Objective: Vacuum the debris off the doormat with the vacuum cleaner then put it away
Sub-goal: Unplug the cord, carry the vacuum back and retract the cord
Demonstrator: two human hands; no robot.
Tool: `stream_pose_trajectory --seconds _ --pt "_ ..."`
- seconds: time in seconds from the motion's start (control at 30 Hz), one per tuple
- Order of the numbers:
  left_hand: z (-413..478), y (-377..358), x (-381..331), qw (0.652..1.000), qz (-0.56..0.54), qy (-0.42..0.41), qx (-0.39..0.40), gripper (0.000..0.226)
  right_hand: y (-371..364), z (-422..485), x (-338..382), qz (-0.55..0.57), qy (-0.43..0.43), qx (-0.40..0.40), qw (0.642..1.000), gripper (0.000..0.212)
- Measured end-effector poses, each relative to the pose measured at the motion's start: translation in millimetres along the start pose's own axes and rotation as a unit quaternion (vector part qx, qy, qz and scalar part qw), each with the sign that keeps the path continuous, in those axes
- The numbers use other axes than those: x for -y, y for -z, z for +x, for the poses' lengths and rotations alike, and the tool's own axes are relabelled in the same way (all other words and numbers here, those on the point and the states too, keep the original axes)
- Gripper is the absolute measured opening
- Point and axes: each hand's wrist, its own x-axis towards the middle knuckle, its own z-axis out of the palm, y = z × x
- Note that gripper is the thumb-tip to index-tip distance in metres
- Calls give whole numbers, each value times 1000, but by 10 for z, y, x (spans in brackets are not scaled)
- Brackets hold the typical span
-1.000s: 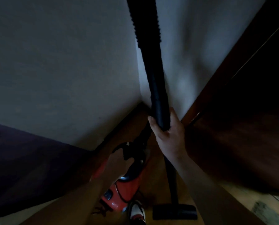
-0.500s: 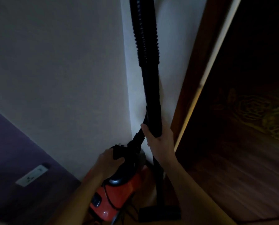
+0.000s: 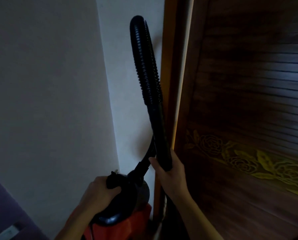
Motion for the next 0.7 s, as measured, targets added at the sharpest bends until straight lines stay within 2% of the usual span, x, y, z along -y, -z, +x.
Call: stream_pose_trajectory --seconds 0.1,0.23,0.3,0.4,0.47,0.53,0.63,0.7 --pt "-47 -59 -116 999 -37 -3 2 25 186 -16 60 1 26 16 1000 13" --pt "-68 -117 -254 994 -109 -8 15 27 345 -56 175 -20 53 -3 998 19" --pt "-67 -148 -337 992 -120 -18 37 29 404 -103 215 -33 68 -9 997 21" --pt "-44 -186 -433 987 -133 -48 79 44 475 -183 272 -47 71 -34 996 21" --pt "47 -220 -471 983 -132 -66 106 39 513 -233 271 -59 59 -61 995 15" --pt "99 -264 -506 977 -137 -88 138 20 552 -313 258 -84 52 -90 991 9" --pt "284 -229 -457 967 -160 -104 171 32 433 -416 255 -105 26 -123 986 46" --pt "415 -248 -427 957 -161 -109 215 23 353 -507 292 -137 12 -174 975 52"
